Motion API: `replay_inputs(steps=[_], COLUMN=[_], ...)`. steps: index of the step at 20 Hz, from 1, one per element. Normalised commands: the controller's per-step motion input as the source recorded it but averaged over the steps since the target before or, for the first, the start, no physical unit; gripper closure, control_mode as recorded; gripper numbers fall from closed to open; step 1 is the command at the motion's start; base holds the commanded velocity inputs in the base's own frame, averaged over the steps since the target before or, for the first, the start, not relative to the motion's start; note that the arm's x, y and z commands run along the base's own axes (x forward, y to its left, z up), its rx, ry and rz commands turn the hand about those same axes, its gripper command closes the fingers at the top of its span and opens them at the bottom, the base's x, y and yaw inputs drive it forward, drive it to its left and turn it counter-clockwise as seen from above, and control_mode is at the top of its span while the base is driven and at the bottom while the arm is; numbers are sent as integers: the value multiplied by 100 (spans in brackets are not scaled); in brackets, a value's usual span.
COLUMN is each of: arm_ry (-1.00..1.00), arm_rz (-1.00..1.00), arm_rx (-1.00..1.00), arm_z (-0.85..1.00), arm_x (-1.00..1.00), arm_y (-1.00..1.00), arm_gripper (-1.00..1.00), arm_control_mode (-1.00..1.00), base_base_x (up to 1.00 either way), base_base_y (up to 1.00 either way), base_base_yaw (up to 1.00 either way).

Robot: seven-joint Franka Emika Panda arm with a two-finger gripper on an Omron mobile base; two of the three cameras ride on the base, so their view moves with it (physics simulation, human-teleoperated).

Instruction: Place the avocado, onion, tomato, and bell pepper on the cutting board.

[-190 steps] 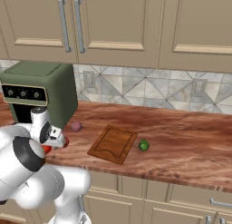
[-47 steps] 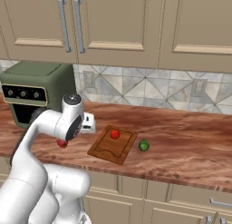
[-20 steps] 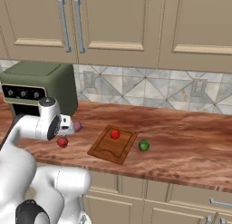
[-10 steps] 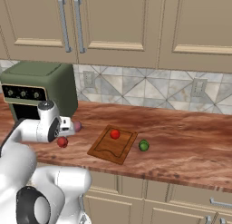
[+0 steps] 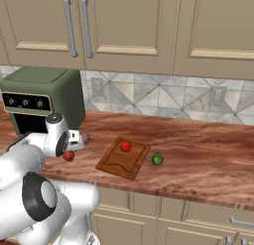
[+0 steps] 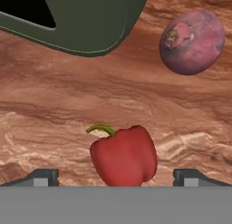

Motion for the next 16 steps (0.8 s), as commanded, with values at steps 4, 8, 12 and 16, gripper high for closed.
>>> replay_inputs(steps=[4, 8, 12, 16], arm_ry=[2, 2, 1, 1], arm_rz=[0, 0, 0, 0], arm_rx=[0, 0, 0, 0], arm_z=[-29, -28, -26, -16], arm_x=[17, 15, 15, 8], arm_y=[3, 2, 0, 2], arm_gripper=[-100, -100, -100, 100], arm_control_mode=[-100, -100, -100, -100], base_base_x=[0, 0, 0, 0], base_base_y=[0, 0, 0, 0], base_base_yaw=[0, 0, 0, 0])
